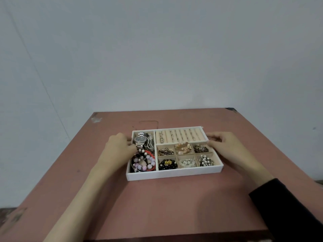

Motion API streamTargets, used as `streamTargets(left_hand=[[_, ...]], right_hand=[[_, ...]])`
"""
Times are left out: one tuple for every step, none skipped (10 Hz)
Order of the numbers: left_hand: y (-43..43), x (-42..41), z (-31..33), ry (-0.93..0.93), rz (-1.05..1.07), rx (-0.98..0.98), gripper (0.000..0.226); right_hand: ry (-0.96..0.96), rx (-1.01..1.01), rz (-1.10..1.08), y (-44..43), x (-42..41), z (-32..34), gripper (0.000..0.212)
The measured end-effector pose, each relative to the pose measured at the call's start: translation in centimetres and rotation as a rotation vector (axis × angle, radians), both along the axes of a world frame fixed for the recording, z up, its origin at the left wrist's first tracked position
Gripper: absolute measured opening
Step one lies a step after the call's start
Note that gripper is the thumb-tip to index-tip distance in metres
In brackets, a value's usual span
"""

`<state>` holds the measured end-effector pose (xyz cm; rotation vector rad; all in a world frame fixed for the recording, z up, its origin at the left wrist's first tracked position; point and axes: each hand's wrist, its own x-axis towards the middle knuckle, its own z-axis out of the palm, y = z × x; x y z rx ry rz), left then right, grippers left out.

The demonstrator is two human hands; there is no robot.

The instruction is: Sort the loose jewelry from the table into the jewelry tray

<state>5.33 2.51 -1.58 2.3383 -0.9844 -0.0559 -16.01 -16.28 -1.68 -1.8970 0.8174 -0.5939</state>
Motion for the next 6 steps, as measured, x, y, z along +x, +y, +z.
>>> streamTargets(left_hand=[[0.47, -0.32, -0.46, -0.023, -0.017, -0.066, 0.020], [0.72, -0.70, -0.53, -0.027, -0.034, -0.082, 0.022], [0.73, -0.88, -0.51, -0.031, -0.037, -0.092, 0.021], [0.80, -0.93, -0.50, -0.007, -0.024, -0.106, 0.021], [0.81, -0.77, -0.50, 0.027, -0.026, -0.100, 0.021], [0.99, -1.07, -0.11, 0.029, 0.001, -0.106, 0.025]], right_hand=[[0.003, -0.027, -0.020, 0.27, -0.31, 0.00, 0.037], [-0.004, -0.024, -0.041, 0.41, -0.69, -0.08, 0.033], [-0.002, -0.020, -0.064, 0.16, -0.83, -0.35, 0.026], [0.015, -0.037, -0.079, 0.06, -0.91, -0.53, 0.026], [-0.009, -0.029, -0.077, -0.07, -0.90, -0.56, 0.027], [-0.011, 0.008, -0.080, -0.26, -0.90, -0.77, 0.026]])
